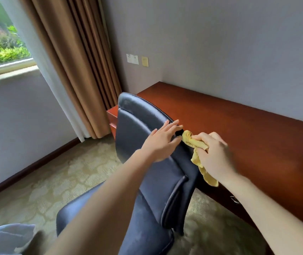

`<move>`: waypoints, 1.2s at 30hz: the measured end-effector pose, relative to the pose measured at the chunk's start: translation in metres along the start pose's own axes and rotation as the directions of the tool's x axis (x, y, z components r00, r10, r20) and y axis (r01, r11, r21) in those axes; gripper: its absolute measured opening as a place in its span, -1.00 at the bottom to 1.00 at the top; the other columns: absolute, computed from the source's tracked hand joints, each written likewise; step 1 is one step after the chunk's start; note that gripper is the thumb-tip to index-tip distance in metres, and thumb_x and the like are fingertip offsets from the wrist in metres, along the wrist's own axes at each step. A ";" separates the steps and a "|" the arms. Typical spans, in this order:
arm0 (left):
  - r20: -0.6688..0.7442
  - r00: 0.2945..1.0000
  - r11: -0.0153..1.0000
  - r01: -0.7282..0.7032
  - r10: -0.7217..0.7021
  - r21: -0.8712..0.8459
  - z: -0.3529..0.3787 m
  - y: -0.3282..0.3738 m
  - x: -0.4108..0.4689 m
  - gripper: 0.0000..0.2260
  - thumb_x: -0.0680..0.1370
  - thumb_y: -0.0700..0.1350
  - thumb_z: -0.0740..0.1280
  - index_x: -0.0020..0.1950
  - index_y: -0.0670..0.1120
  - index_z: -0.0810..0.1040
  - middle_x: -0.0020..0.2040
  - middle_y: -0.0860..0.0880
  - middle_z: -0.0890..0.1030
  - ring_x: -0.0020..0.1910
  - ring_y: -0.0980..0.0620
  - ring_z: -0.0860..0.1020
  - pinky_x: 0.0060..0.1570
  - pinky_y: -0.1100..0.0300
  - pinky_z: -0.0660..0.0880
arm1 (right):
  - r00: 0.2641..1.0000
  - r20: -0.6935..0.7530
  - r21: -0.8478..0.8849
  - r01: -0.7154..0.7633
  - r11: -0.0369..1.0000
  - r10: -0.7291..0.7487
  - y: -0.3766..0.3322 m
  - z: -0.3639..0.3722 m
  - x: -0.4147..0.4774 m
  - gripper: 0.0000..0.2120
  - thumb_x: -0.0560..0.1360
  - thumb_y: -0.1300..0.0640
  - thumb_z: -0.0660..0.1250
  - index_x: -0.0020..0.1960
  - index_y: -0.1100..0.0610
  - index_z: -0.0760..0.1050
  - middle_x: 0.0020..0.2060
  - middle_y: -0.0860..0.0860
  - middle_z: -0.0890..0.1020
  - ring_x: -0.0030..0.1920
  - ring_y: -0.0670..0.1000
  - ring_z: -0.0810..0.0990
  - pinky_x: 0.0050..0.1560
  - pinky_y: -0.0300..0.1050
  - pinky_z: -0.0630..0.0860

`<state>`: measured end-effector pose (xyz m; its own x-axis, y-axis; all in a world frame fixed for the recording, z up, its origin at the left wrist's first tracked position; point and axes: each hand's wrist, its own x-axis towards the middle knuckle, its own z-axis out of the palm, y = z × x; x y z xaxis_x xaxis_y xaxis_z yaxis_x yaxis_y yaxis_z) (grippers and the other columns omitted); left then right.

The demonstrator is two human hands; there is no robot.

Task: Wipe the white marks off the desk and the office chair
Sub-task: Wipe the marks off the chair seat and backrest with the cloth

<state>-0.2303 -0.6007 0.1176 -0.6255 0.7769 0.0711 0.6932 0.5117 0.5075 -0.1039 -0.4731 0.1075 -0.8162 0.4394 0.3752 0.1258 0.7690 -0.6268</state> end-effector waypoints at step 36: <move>-0.381 0.923 0.894 0.206 -0.043 0.398 0.013 0.064 -0.405 -0.64 0.43 0.05 0.24 0.18 -0.05 0.53 0.21 0.02 0.48 0.32 0.04 0.36 0.28 0.22 0.28 | 0.998 0.019 0.045 0.055 0.997 -0.056 -0.038 -0.031 -0.082 -0.73 0.51 0.31 0.24 0.13 0.12 0.60 0.11 0.13 0.59 0.09 0.18 0.47 -0.09 -0.23 0.30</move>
<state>0.0719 -0.8781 0.1101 -0.7438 0.5558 0.3713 0.6335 0.7633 0.1263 -0.0243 -0.5237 0.1214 -0.8328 0.3865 0.3963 0.0553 0.7705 -0.6351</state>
